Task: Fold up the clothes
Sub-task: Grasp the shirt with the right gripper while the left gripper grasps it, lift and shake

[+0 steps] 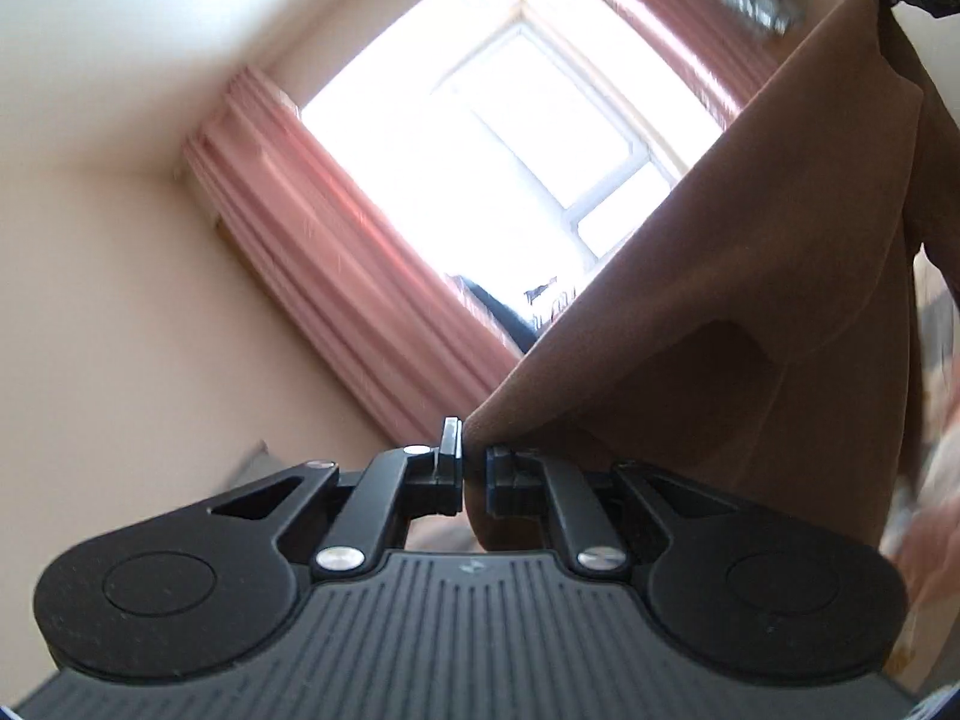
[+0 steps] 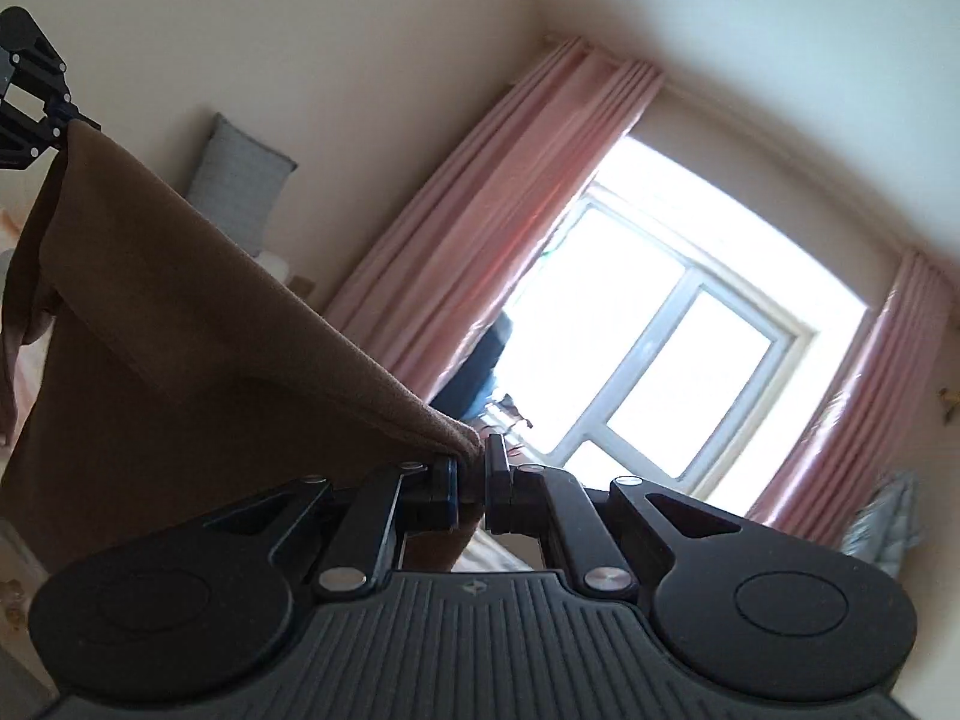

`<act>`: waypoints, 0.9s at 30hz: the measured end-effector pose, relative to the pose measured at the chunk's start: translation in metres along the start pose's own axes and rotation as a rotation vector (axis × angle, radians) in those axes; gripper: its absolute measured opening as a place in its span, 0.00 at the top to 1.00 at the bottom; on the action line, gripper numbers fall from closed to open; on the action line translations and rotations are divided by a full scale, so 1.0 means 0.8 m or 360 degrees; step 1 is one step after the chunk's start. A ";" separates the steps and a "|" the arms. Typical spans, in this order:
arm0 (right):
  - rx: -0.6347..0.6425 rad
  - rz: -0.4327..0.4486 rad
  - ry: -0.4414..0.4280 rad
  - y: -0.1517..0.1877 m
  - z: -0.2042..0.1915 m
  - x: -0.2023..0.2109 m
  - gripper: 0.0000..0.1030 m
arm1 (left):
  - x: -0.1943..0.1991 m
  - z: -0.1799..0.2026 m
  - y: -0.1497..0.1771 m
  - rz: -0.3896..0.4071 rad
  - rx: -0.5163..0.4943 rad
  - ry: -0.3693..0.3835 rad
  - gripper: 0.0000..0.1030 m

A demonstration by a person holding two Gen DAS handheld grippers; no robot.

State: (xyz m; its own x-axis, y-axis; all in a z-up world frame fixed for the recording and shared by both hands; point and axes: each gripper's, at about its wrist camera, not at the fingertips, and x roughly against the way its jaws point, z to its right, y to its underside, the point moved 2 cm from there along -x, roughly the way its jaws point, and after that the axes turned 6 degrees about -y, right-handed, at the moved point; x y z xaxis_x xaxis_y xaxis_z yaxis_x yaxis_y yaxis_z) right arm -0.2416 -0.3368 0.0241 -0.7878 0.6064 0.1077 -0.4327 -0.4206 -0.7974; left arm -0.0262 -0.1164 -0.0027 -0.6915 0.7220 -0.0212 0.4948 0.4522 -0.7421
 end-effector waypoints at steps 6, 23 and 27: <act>-0.0025 -0.0013 0.0361 -0.058 0.019 0.088 0.96 | 0.048 -0.039 -0.042 0.0327 0.0023 0.0097 0.93; -0.0113 -0.0355 0.0458 -0.041 0.003 0.120 0.95 | 0.073 -0.056 -0.054 0.0430 0.0112 0.0501 0.93; -0.0160 -0.0488 0.0276 0.028 0.050 0.017 0.95 | -0.055 0.001 -0.062 0.0220 0.0091 0.0623 0.93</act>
State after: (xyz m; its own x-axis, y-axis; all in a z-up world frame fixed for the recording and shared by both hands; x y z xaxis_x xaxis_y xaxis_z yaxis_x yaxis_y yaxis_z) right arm -0.2790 -0.3648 0.0314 -0.5385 0.8031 0.2552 -0.5851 -0.1384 -0.7991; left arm -0.0204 -0.1712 0.0344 -0.3632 0.9233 0.1251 0.5314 0.3156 -0.7861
